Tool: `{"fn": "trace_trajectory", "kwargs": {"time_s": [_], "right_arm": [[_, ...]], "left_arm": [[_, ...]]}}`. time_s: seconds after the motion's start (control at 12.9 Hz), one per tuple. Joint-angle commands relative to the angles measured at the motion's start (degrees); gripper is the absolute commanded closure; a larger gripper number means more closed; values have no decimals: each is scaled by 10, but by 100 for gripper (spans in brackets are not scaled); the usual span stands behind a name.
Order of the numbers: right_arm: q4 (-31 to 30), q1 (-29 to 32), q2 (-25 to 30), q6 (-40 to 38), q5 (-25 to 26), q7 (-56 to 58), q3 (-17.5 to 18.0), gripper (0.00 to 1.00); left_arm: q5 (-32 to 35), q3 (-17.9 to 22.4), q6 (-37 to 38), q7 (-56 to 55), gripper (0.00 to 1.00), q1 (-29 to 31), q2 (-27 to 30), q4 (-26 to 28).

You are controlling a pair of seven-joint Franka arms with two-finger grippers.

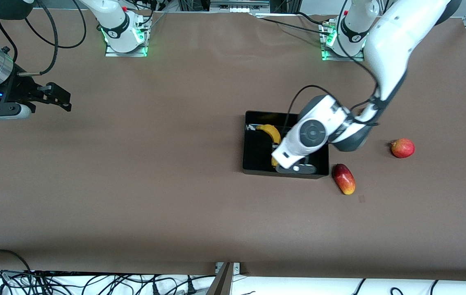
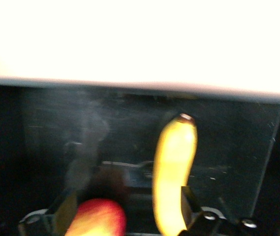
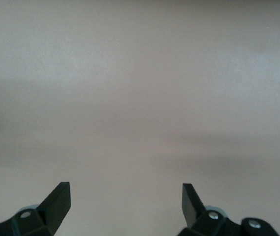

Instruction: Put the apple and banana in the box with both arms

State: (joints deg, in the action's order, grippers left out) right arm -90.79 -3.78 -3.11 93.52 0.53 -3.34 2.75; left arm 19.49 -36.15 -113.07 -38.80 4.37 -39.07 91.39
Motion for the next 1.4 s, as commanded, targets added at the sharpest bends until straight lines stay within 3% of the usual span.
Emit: {"fn": "trace_trajectory", "kwargs": {"time_s": [0.0, 0.39, 0.54, 0.78, 1.01, 1.09, 1.32], "right_arm": [[7, 7, -1, -2, -4, -1, 5, 0], [7, 7, -1, -2, -4, -1, 5, 0], [7, 7, -1, -2, -4, -1, 5, 0], [7, 7, -1, -2, -4, -1, 5, 0], [7, 7, -1, -1, -4, -1, 5, 0], [7, 7, -1, -1, -4, -1, 5, 0], [7, 7, -1, -1, -4, -1, 5, 0]], "left_arm": [[4, -6, 122, 33, 0, 32, 87, -20], [-50, 3, 316, 177, 0, 70, 113, -145], [-80, 49, 317, 242, 0, 70, 166, -128], [-159, 203, 301, 338, 0, 11, 268, -69], [-162, 306, 255, 426, 0, -45, 370, 15], [-166, 326, 245, 428, 0, -53, 398, 41], [-168, 332, 236, 425, 0, -53, 417, 56]]}}
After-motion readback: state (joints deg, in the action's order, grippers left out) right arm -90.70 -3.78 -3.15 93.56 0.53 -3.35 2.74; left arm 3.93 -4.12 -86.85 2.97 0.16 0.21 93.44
